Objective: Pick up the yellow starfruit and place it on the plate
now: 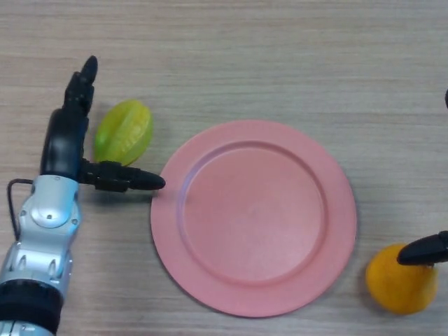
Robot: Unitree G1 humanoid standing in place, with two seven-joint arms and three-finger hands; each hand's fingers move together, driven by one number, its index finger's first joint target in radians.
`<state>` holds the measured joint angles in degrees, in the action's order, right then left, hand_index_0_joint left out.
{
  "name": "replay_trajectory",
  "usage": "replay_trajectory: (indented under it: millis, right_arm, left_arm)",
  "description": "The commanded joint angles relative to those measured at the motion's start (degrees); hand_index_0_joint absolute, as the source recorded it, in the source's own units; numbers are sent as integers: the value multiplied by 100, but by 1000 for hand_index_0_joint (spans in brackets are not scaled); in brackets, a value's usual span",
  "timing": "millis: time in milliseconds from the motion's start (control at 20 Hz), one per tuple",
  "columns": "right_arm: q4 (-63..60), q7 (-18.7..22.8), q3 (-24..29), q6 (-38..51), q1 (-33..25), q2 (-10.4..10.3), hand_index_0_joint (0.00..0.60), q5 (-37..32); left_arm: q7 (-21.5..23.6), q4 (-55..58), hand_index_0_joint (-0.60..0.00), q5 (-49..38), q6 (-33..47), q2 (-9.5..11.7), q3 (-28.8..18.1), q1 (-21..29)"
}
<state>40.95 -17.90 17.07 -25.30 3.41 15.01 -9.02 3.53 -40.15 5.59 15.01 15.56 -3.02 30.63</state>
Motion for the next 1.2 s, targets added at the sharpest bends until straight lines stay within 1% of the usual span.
replay_trajectory:
  millis: [50, 150, 200, 250, 300, 350, 450, 500, 550, 600, 650, 700, 750, 800, 850, 950, 1000, 1050, 1100, 1150, 1200]
  right_arm:
    - [307, 153, 345, 716, -37, 86, 0, -204]
    - [369, 150, 380, 660, -42, 95, 0, -233]
    - [403, 154, 391, 610, -42, 91, 0, -267]
    - [413, 159, 392, 596, -44, 87, 0, -278]
    - [424, 163, 395, 588, -40, 82, 0, -290]
    - [463, 176, 412, 538, -43, 80, 0, -334]
    - [562, 217, 434, 432, -64, 106, 0, -362]
    - [566, 225, 423, 446, -71, 115, 0, -321]
    - [572, 217, 399, 433, -39, 91, 0, -298]
    - [580, 218, 380, 422, -26, 74, 0, -295]
    - [652, 207, 422, 307, -29, 93, 0, -330]
    - [689, 211, 439, 244, -46, 106, 0, -342]
    - [788, 174, 469, 167, -8, 96, 0, -373]
    - [816, 163, 478, 153, 4, 82, 0, -386]
    - [883, 130, 501, 92, 28, 70, 0, -413]
    - [937, 132, 514, 59, 22, 49, 0, -415]
    - [946, 135, 510, 61, 20, 48, 0, -403]
    - [962, 152, 504, 16, -20, 62, 0, -400]
    - [972, 154, 511, -10, -36, 73, 0, -408]
    - [932, 150, 467, 96, -21, 61, 0, -321]
    - [923, 147, 455, 120, -7, 43, 0, -315]
  left_arm:
    - [528, 11, 0, 170, 1089, 212, -54, 420]
    - [849, -228, 0, 524, 1343, 236, -5, 497]
    - [927, -259, 0, 598, 1395, 245, -8, 500]
    - [937, -268, -150, 619, 1401, 248, -6, 509]
    - [947, -285, -250, 647, 1406, 250, 0, 519]
    - [948, -308, -400, 700, 1391, 246, 9, 516]
    - [946, -198, -600, 825, 1234, 241, 18, 410]
    - [982, -212, -600, 873, 1239, 253, 21, 412]
    - [1137, -301, -600, 1175, 1320, 331, 74, 417]
    - [1192, -322, -600, 1267, 1353, 358, 71, 408]
    - [1500, -359, -600, 1544, 1355, 421, 41, 399]
    - [1637, -354, -600, 1652, 1308, 451, 21, 390]
    - [1754, -117, -600, 1653, 1076, 500, -78, 342]
    - [1762, -12, -600, 1686, 983, 526, -73, 327]
    - [1776, 369, -600, 1710, 836, 608, -130, 267]
    - [2155, 679, -600, 2069, 1021, 730, -135, 253]
    - [2186, 827, -600, 2146, 936, 732, -144, 201]
    - [1673, 1426, -600, 1923, 506, 606, -139, -38]
    - [1394, 1768, -600, 1750, 332, 539, -146, -166]
    - [1381, 2342, -600, 1665, 159, 477, -208, -265]
    - [1350, 2535, -600, 1539, 200, 432, -209, -291]
